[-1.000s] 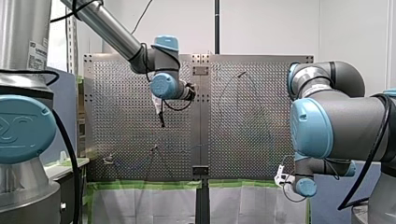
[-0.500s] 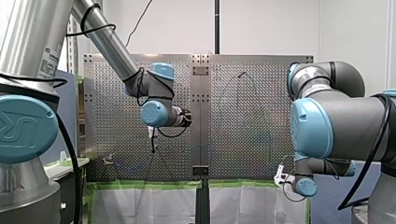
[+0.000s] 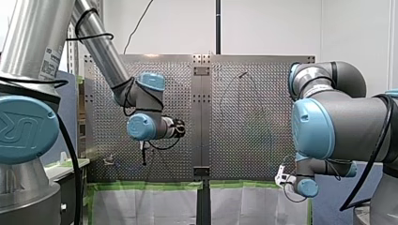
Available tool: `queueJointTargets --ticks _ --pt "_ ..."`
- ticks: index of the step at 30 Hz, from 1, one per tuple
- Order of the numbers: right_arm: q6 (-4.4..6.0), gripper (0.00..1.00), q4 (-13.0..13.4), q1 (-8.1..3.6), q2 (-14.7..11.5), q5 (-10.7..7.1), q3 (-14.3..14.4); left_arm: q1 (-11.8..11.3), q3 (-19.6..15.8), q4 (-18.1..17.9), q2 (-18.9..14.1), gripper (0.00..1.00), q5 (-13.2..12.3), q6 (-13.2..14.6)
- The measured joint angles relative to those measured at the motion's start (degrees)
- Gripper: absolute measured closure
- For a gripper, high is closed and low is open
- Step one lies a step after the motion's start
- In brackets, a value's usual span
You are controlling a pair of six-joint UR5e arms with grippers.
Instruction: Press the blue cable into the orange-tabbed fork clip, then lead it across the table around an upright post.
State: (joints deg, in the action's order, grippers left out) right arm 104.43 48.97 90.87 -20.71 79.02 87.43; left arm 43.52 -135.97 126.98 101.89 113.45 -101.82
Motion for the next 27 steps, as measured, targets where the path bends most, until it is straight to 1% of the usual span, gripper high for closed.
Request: queueJointTargets --ticks 6,27 --pt "0.00 1.00 0.00 -0.02 0.00 0.00 -0.01 -0.06 -1.05 -1.04 0.00 0.01 0.05 0.04" --pt "0.00 1.00 0.00 -0.03 0.00 0.00 -0.01 -0.08 -1.13 -1.12 0.00 0.01 0.05 0.05"
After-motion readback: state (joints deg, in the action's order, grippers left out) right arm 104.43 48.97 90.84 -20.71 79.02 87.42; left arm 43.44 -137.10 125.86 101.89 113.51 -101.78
